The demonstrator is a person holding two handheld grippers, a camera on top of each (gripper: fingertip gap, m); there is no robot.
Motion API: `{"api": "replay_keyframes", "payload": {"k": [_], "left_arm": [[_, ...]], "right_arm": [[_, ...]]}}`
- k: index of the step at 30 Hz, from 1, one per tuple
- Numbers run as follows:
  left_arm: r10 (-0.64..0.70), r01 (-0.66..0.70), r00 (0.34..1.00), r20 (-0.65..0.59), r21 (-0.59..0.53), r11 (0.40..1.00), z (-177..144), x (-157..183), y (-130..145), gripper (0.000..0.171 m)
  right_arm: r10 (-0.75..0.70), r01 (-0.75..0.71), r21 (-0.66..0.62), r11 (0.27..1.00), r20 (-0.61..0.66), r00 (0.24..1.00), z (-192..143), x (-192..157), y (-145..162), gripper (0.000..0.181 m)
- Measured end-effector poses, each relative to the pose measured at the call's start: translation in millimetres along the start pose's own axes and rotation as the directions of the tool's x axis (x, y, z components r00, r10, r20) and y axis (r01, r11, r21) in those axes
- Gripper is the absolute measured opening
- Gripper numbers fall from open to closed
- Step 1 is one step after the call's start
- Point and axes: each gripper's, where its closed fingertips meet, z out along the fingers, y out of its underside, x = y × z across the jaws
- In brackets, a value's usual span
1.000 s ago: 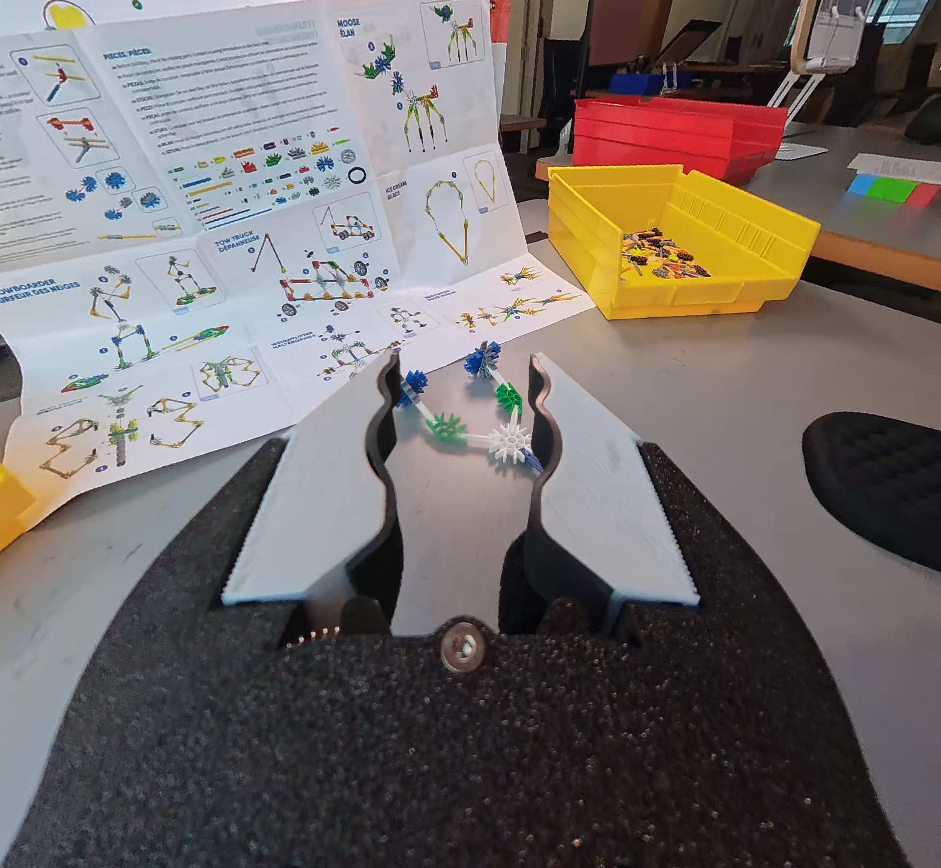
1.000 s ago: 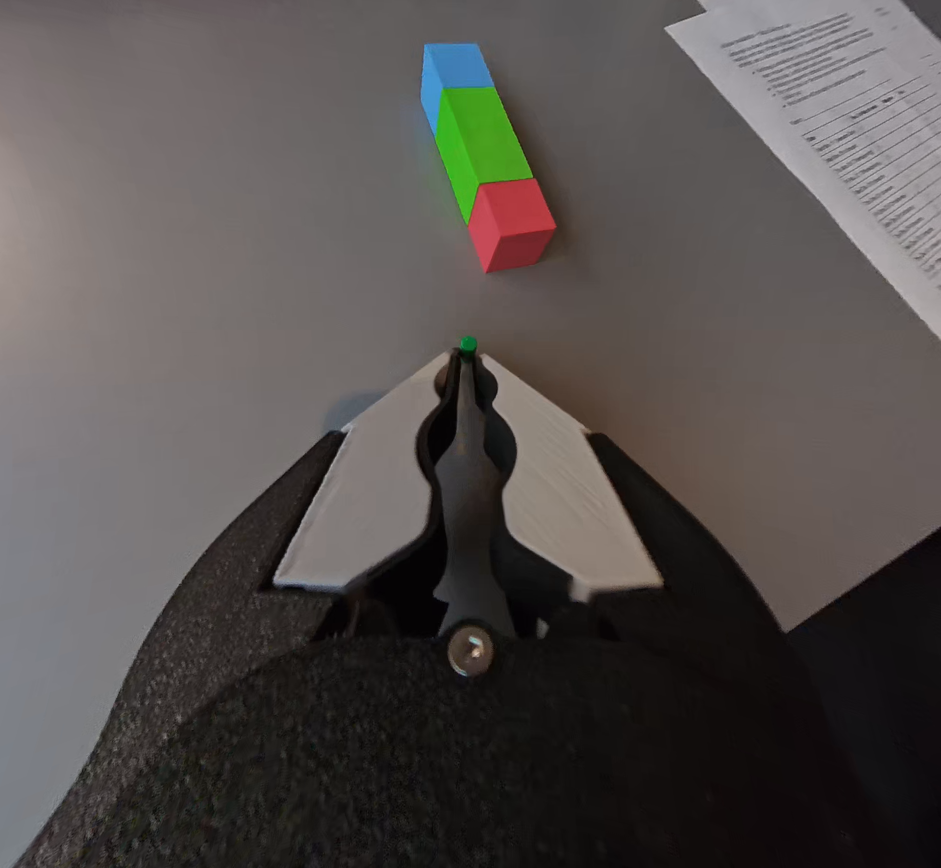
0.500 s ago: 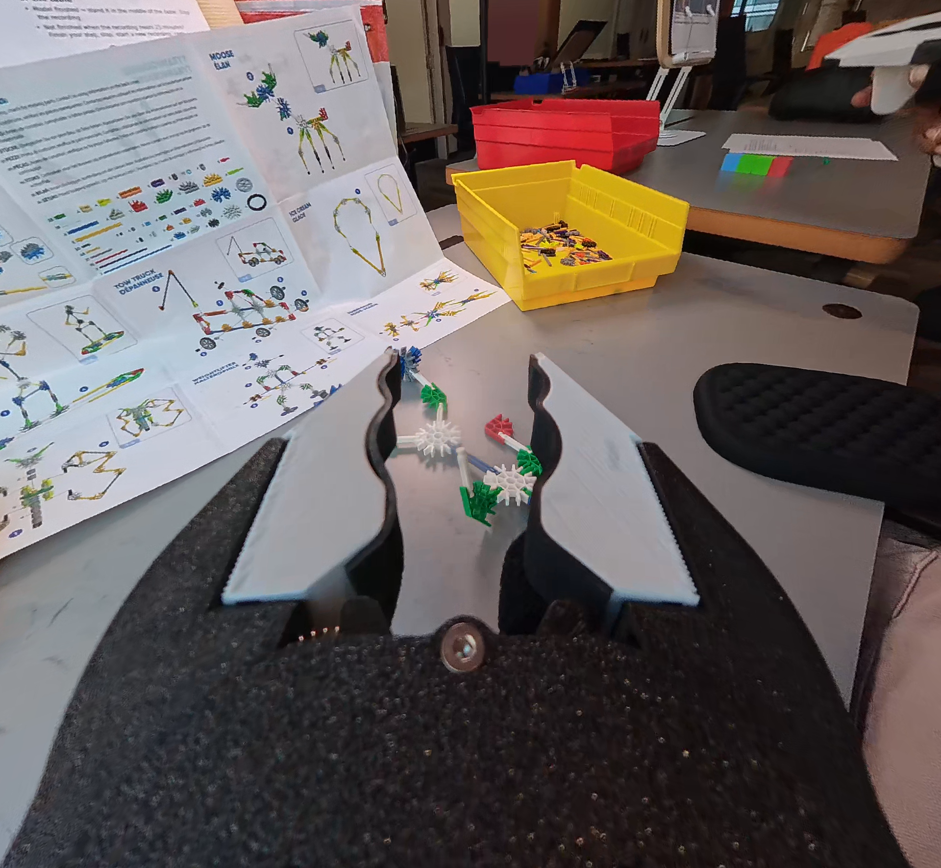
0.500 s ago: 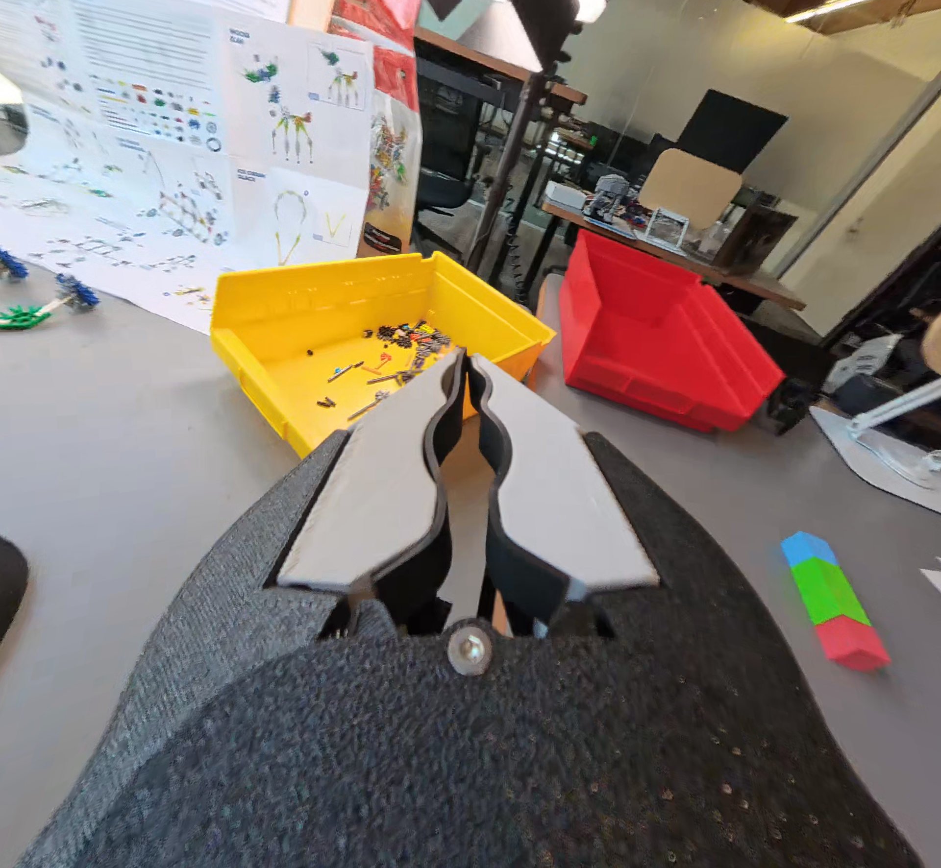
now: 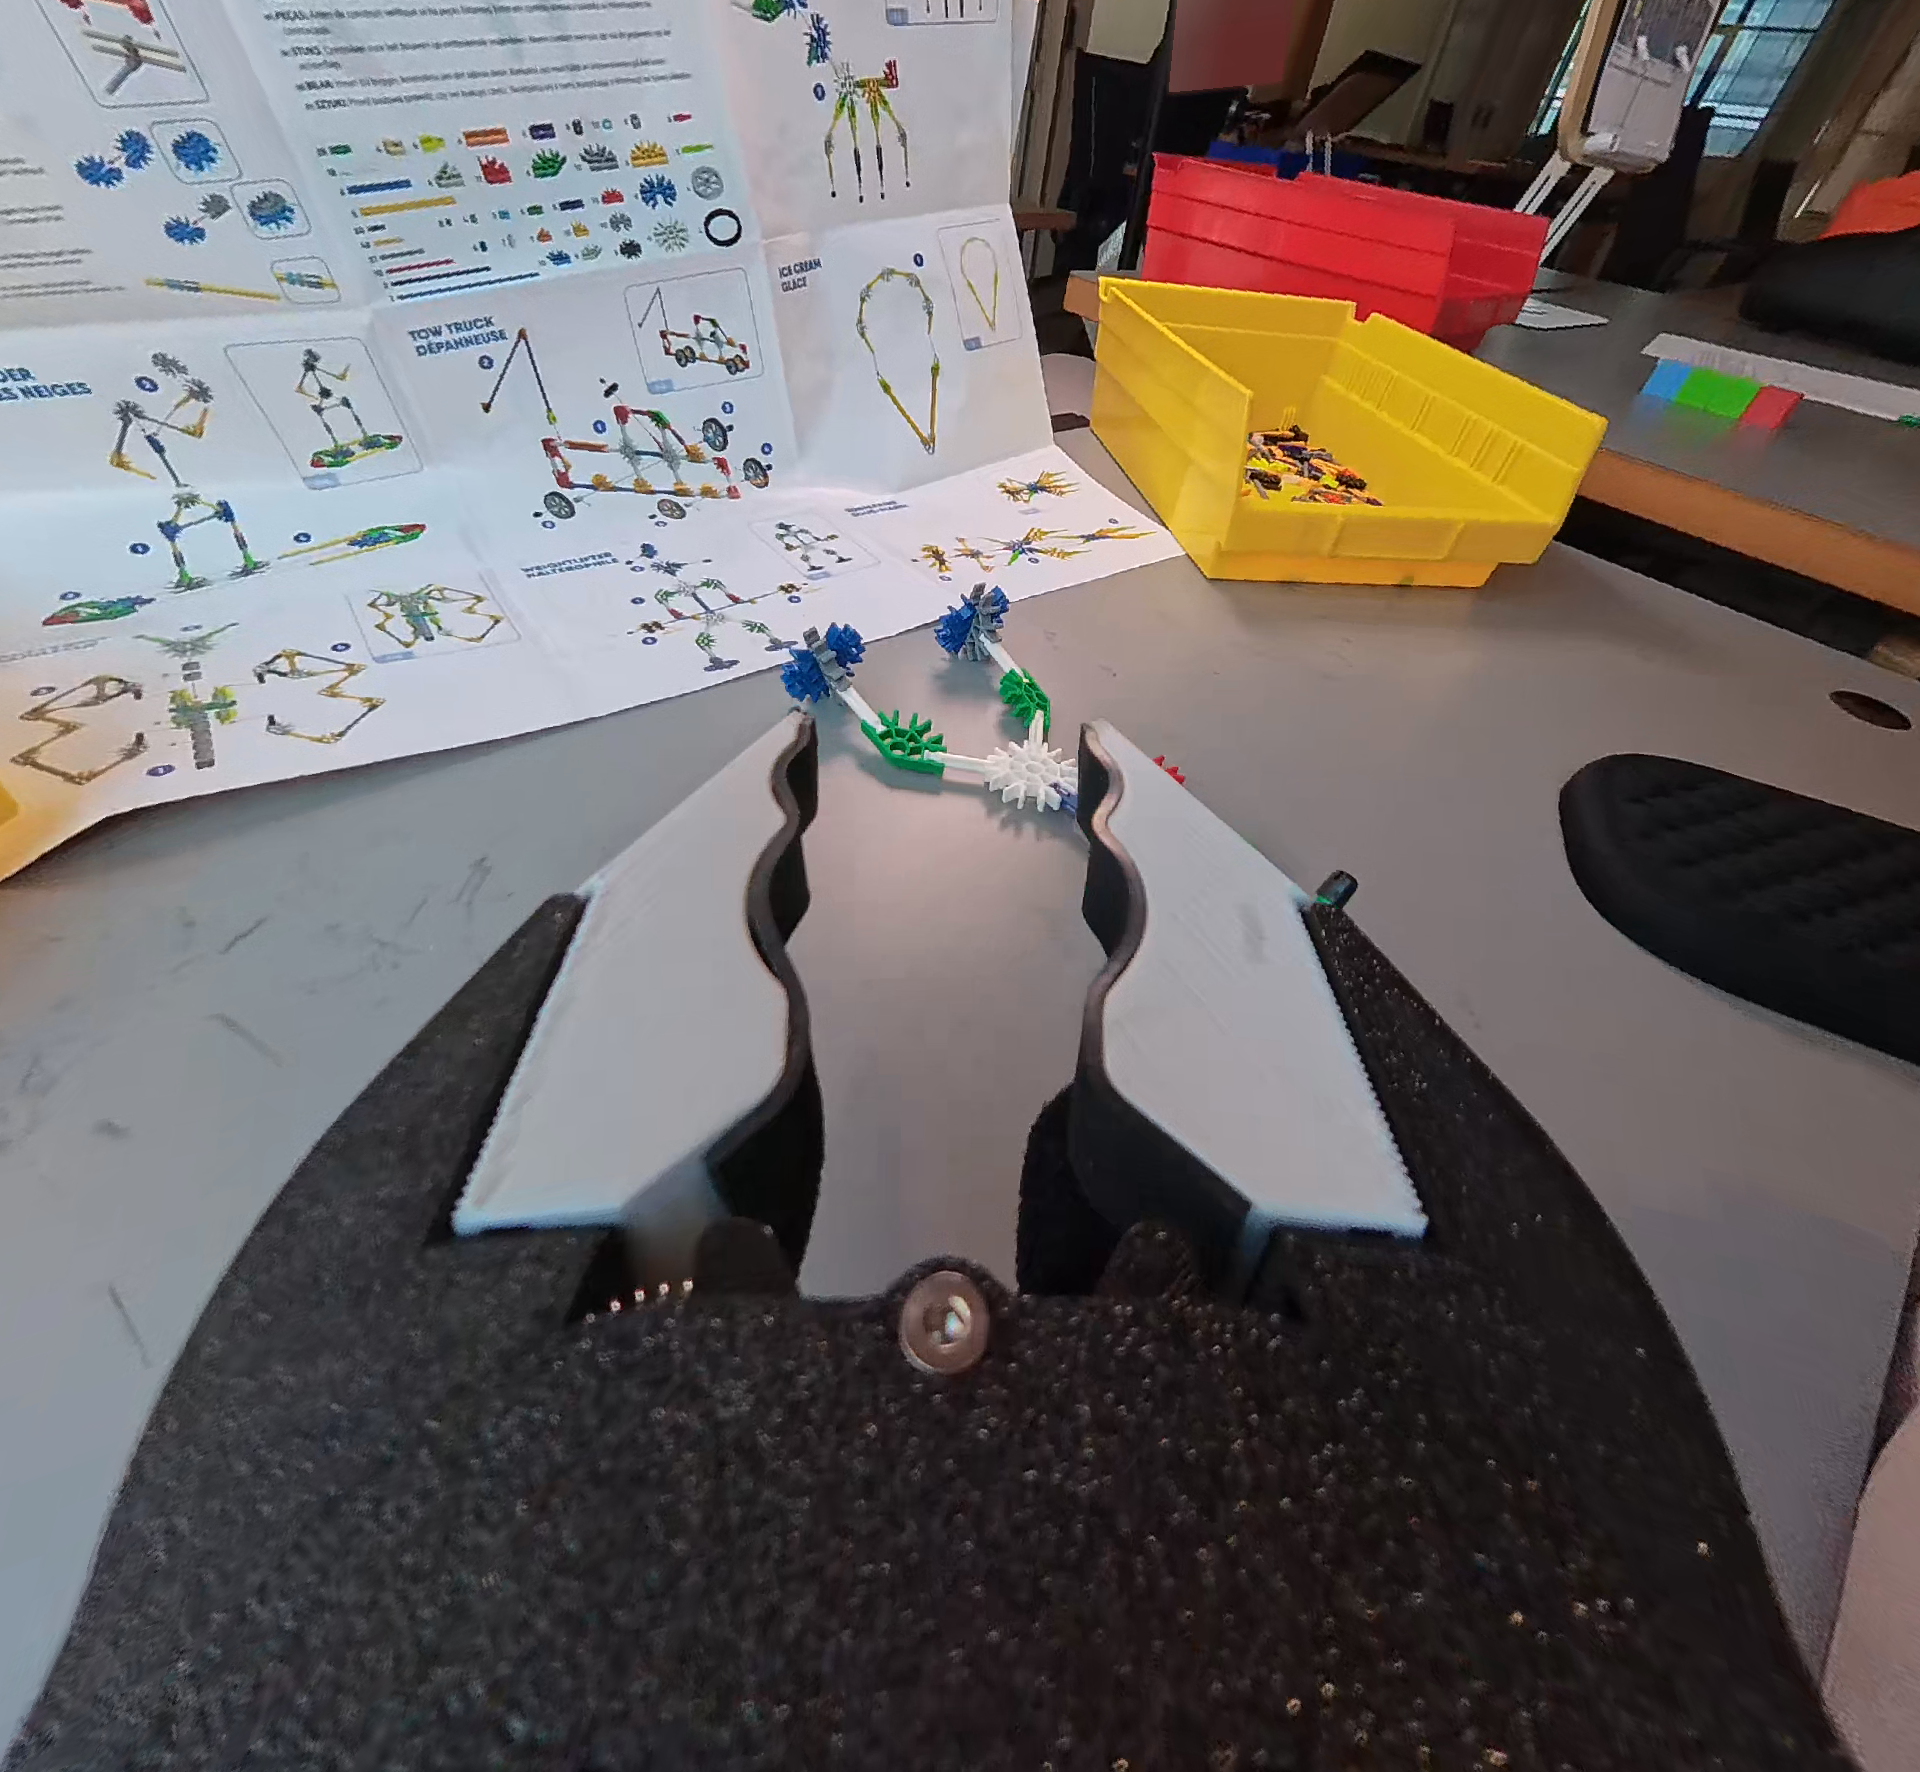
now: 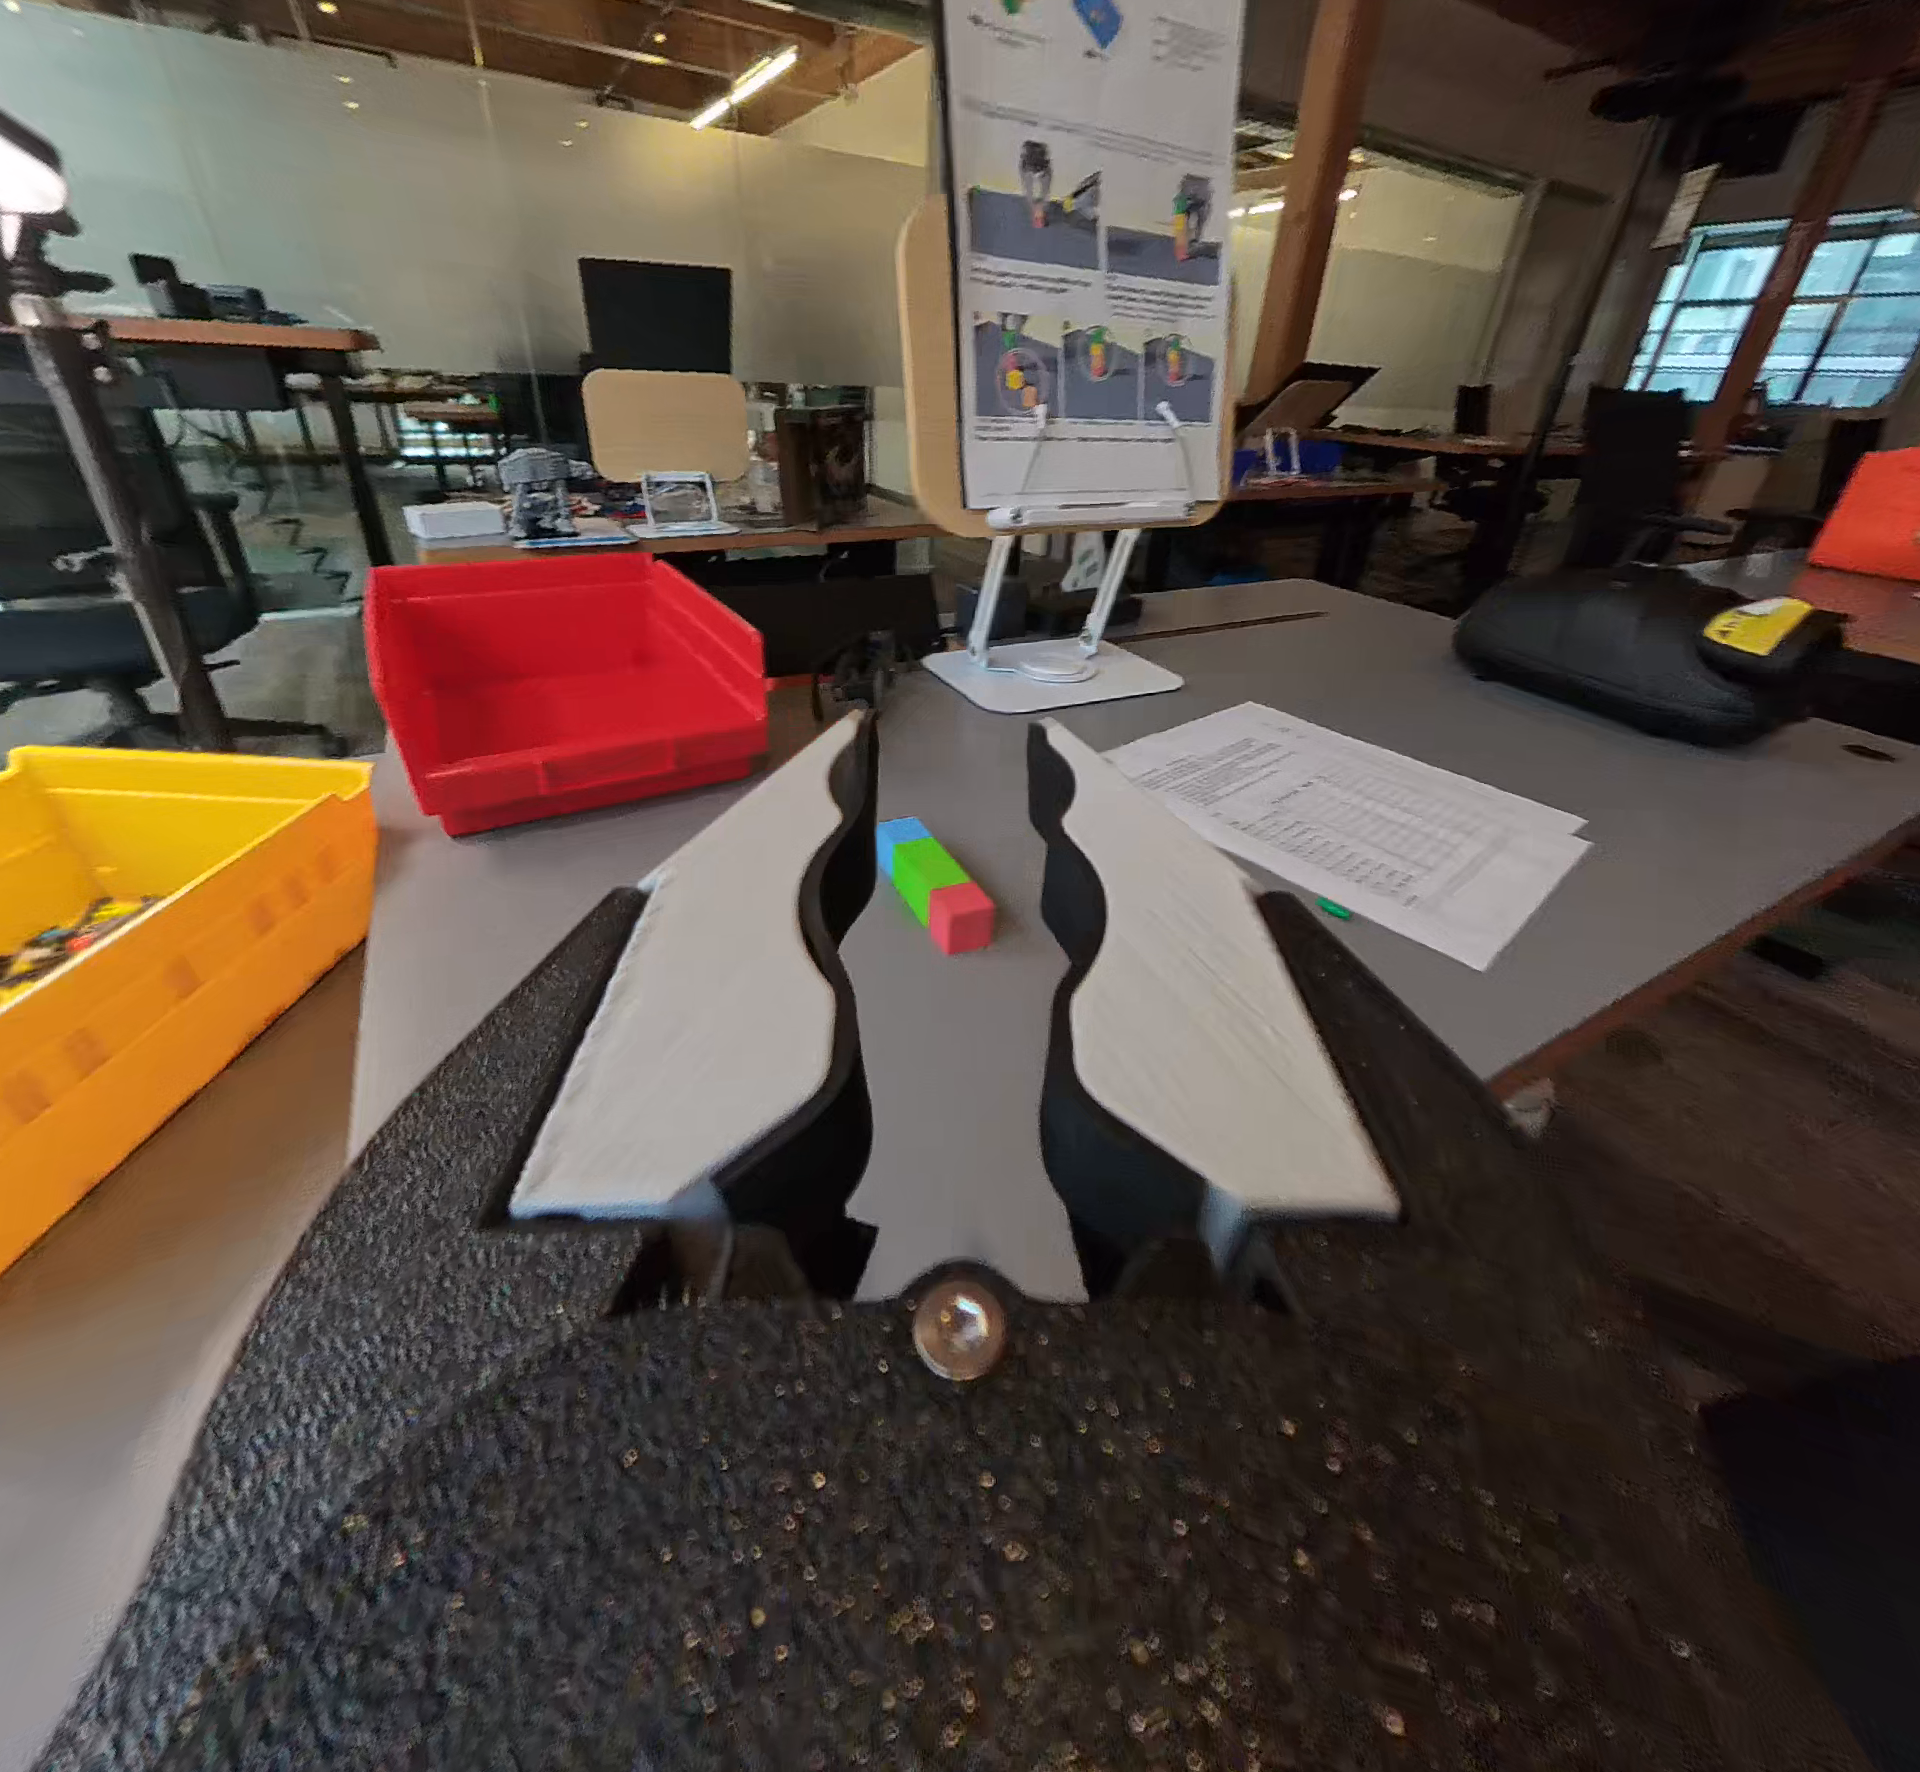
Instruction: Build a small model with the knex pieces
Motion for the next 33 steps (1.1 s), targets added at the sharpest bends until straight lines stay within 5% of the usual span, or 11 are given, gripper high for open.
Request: {"api": "replay_keyframes", "payload": {"k": [7, 16, 21, 31, 33], "left_arm": [[0.093, -0.095, 0.995, -0.046, -0.031, 0.995, 39, 26, -16, 0.050], [0.207, -0.208, 0.977, -0.048, -0.026, 0.978, 98, 75, -47, 0.050], [0.235, -0.233, 0.972, 0.029, -0.071, 0.970, 119, 81, -51, 0.050], [0.220, -0.197, 0.968, 0.122, -0.175, 0.965, 160, 74, -53, 0.050], [0.229, -0.204, 0.965, 0.128, -0.182, 0.962, 166, 75, -55, 0.049]], "right_arm": [[-0.015, 0.001, -0.142, 0.990, -0.093, 0.996, 11, 84, 46, 0.027], [0.005, -0.024, -0.443, 0.896, -0.045, 0.999, 149, 193, 141, 0.022], [-0.153, 0.133, -0.644, 0.753, 0.026, 0.988, 205, 245, 196, 0.021], [-0.068, 0.114, -0.756, 0.645, 0.091, 0.993, 274, 290, 244, 0.018], [-0.023, 0.073, -0.725, 0.685, 0.078, 0.997, 280, 291, 244, 0.006]]}}
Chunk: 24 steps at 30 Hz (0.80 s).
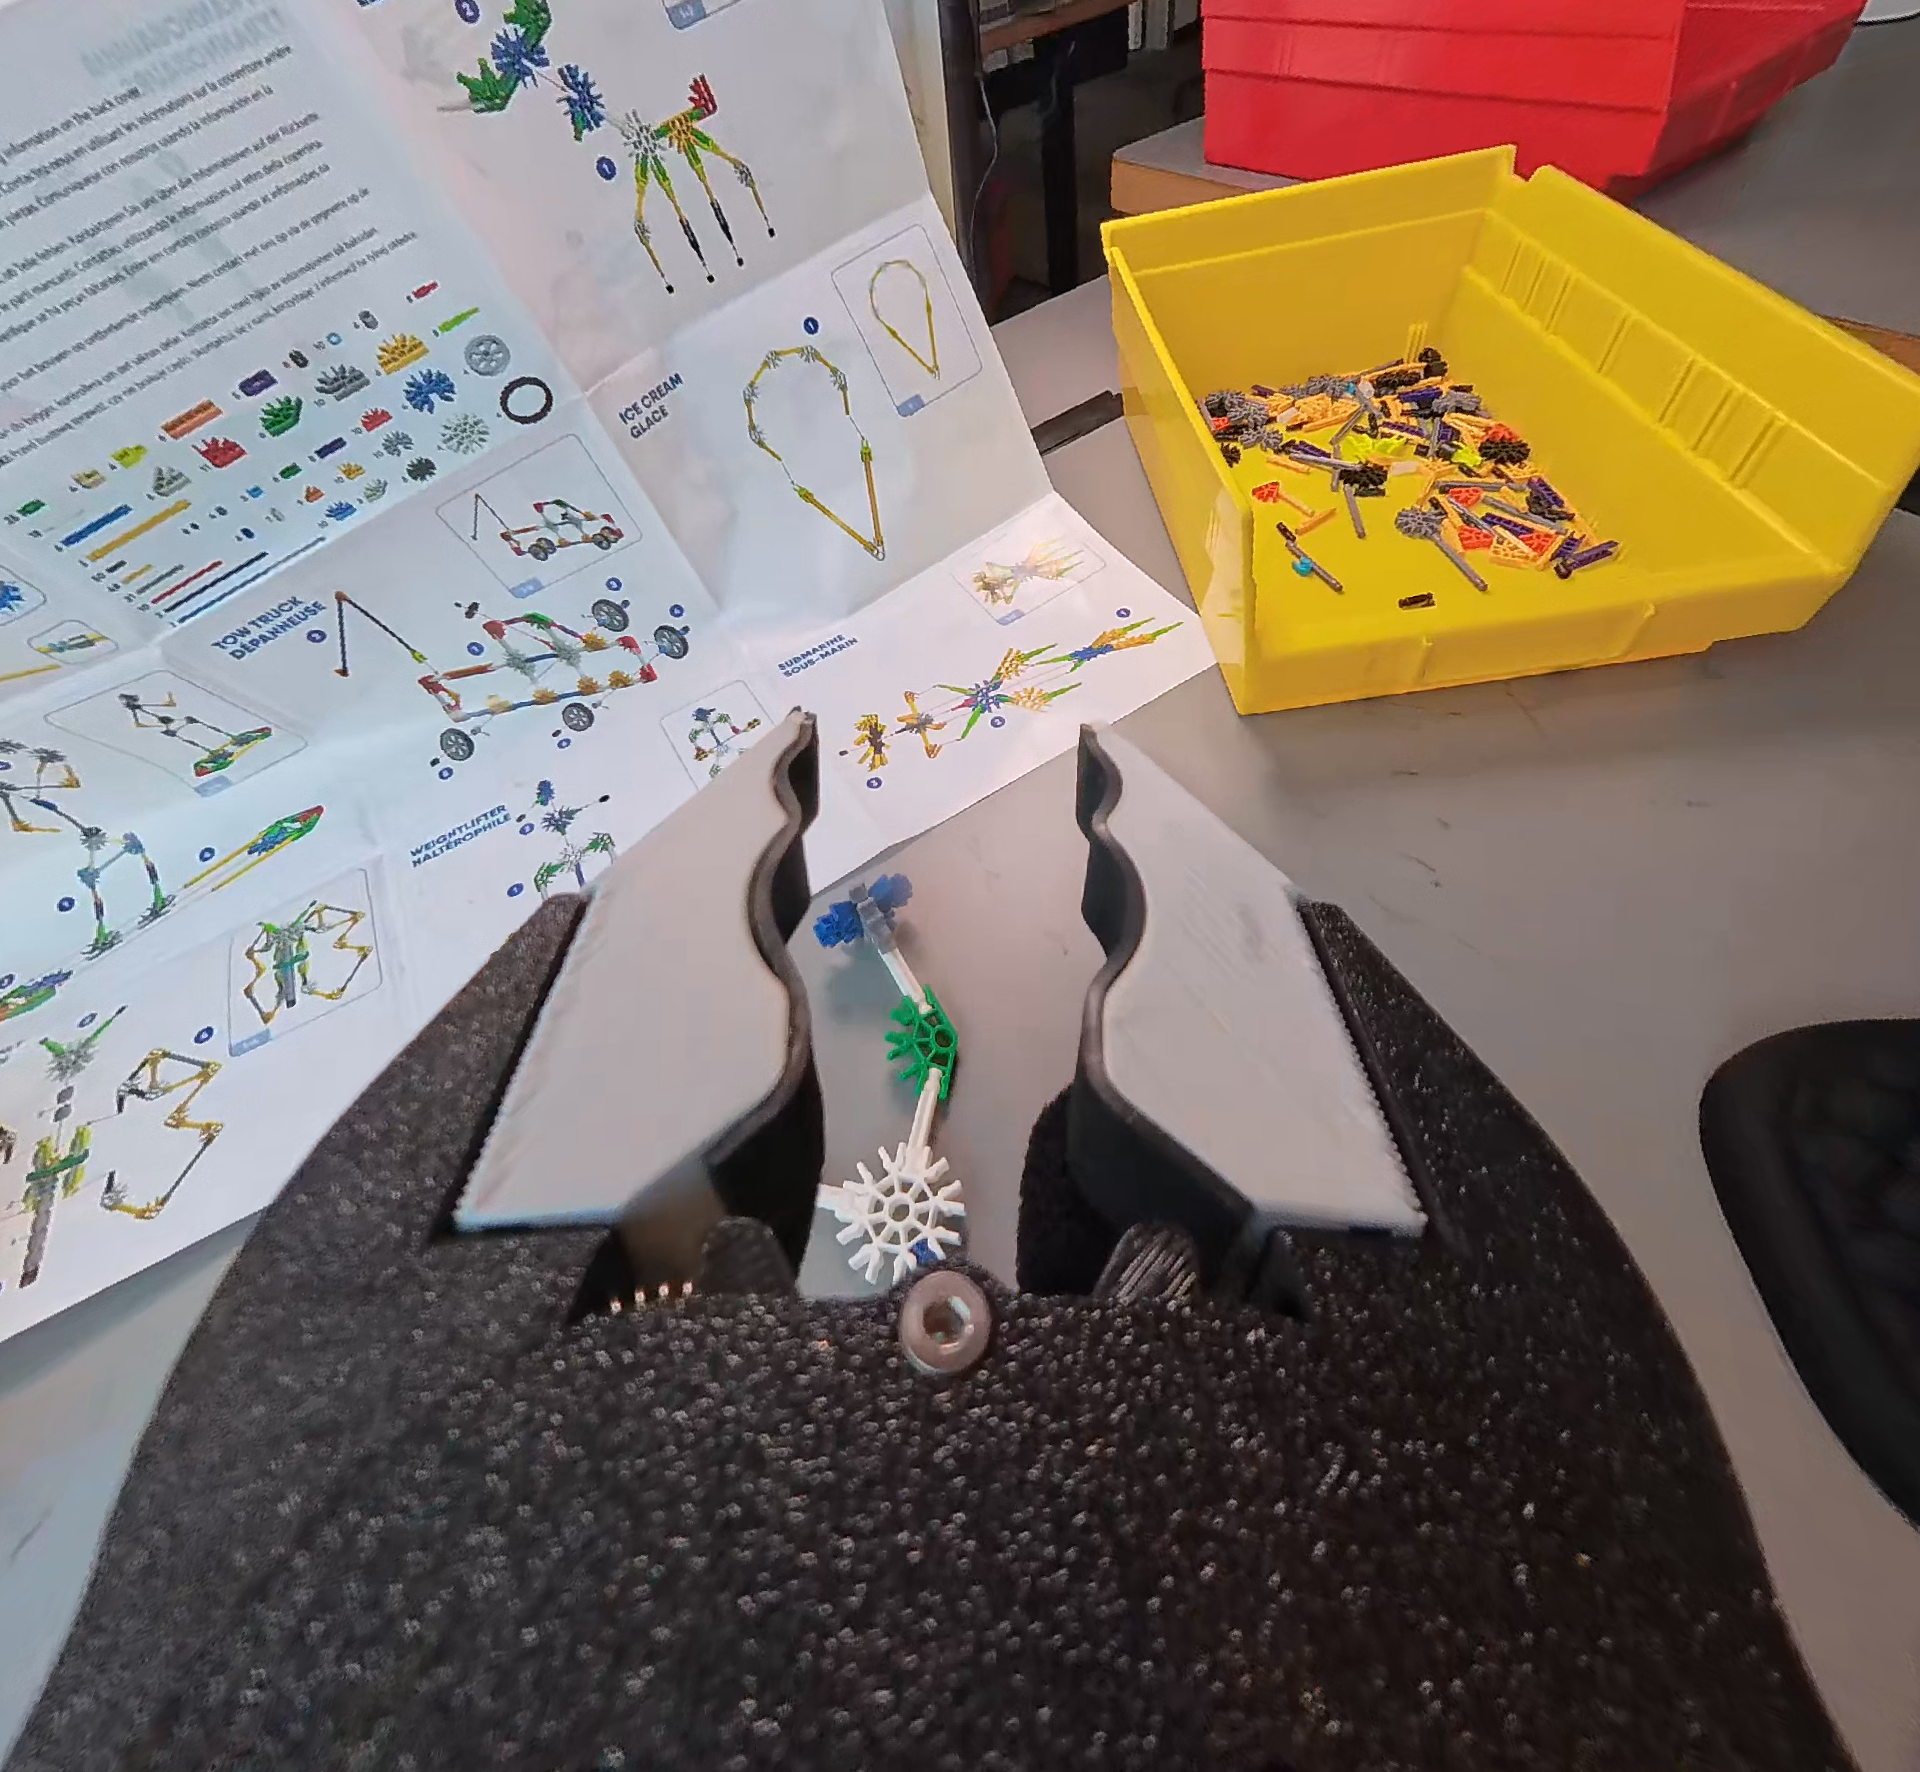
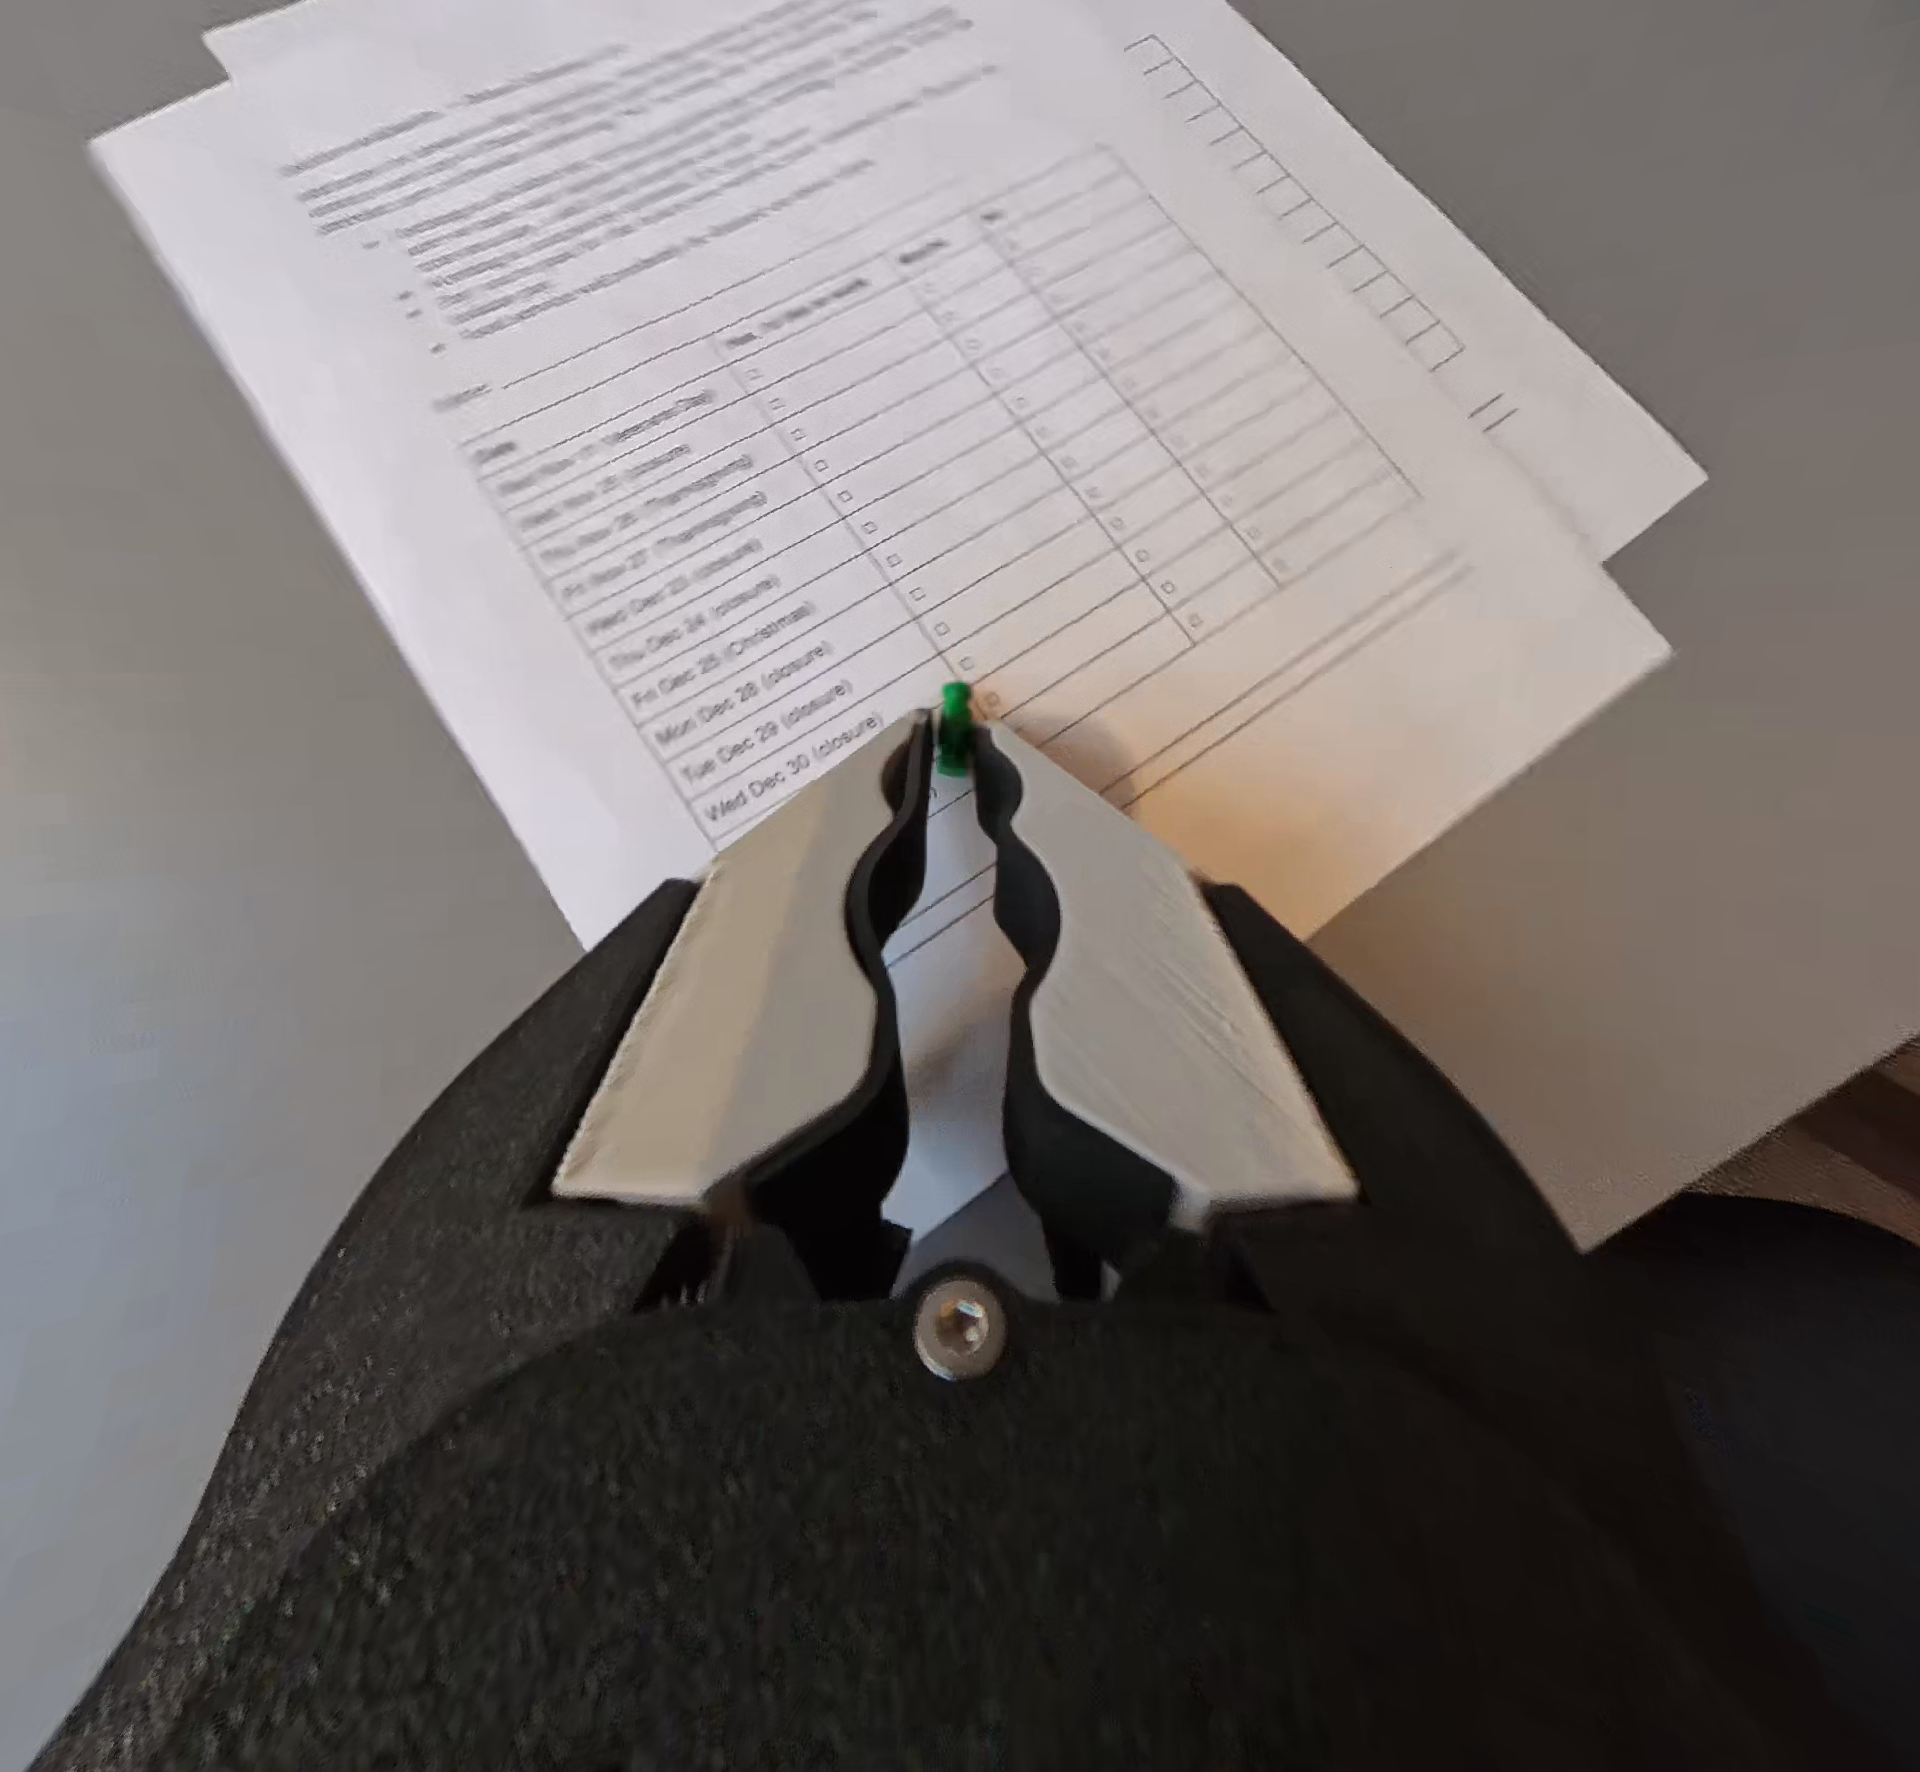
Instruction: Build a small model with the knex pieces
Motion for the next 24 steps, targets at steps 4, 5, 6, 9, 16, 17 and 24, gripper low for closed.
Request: {"api": "replay_keyframes", "payload": {"k": [4, 5, 6, 9, 16, 17, 24], "left_arm": [[-0.003, 0.002, 1.000, -0.021, -0.024, 1.000, 12, 5, 4, 0.050], [0.001, -0.002, 1.000, -0.027, -0.026, 1.000, 13, 7, 6, 0.050], [0.003, -0.004, 0.999, -0.032, -0.026, 1.000, 14, 8, 7, 0.050], [0.005, -0.005, 0.999, -0.038, -0.014, 1.000, 8, 10, 8, 0.050], [-0.059, 0.063, 0.995, -0.075, 0.053, 0.997, -21, -2, 4, 0.050], [-0.077, 0.085, 0.991, -0.108, 0.070, 0.994, -24, 1, 2, 0.050], [-0.120, 0.236, 0.864, -0.489, 0.182, 0.955, -57, 71, -19, 0.049]], "right_arm": [[-0.019, 0.019, -0.013, 1.000, 0.002, 1.000, 0, 1, 1, 0.005], [-0.024, 0.024, -0.014, 1.000, -0.007, 1.000, 0, 1, 1, 0.005], [-0.027, 0.027, -0.013, 1.000, -0.016, 1.000, -1, 1, 1, 0.005], [-0.076, 0.078, 0.043, 0.996, -0.057, 0.995, -10, 0, -5, 0.004], [-0.411, 0.132, 0.615, 0.777, 0.337, 0.847, -168, -226, -80, 0.004], [-0.498, 0.144, 0.679, 0.720, 0.362, 0.788, -200, -281, -72, 0.004], [-0.807, 0.097, 0.856, 0.507, 0.432, 0.403, -348, -630, 50, 0.005]]}}
